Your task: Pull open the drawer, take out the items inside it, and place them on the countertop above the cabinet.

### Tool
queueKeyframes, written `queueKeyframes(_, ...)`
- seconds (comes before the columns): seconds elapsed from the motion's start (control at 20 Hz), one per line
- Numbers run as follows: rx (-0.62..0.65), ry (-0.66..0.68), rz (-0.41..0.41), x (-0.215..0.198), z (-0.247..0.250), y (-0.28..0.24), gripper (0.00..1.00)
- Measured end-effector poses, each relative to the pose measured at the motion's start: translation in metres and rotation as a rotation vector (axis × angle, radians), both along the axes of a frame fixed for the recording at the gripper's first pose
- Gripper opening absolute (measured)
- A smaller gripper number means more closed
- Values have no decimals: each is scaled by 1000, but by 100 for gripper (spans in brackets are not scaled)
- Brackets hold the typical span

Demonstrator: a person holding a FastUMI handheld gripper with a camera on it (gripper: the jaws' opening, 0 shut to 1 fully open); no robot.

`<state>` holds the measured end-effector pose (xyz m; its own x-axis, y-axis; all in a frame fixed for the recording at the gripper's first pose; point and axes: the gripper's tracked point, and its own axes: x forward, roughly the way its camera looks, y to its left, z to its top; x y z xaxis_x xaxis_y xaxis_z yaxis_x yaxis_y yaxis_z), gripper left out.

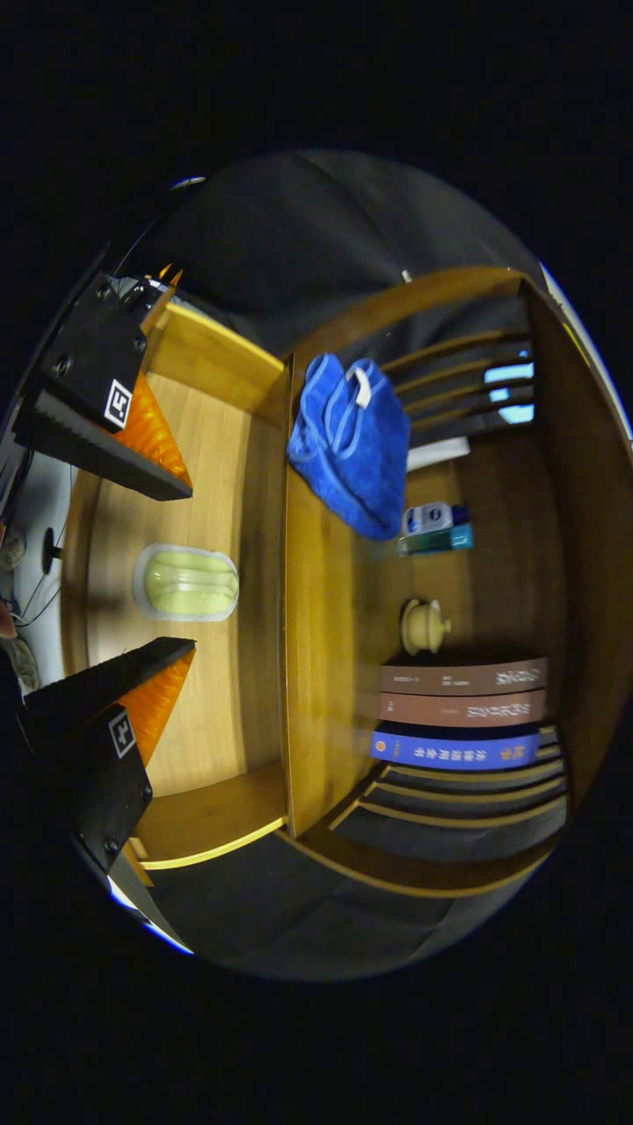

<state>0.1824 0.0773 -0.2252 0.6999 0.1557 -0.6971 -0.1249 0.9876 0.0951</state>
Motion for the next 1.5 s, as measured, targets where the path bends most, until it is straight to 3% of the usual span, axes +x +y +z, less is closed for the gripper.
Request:
queueKeyframes(0.3, -111, 198, 9, 30, -71, 4, 99)
queueKeyframes(0.35, -113, 218, 6, 31, -78, 4, 95)
queueKeyframes(0.7, -114, 246, -49, 34, -93, -2, 22)
queueKeyframes(0.95, -49, 265, -63, 23, -68, 4, 22)
queueKeyframes(1.3, -5, 248, -48, -3, 8, 1, 22)
queueKeyframes(1.5, -6, 204, -29, 7, 53, -1, 22)
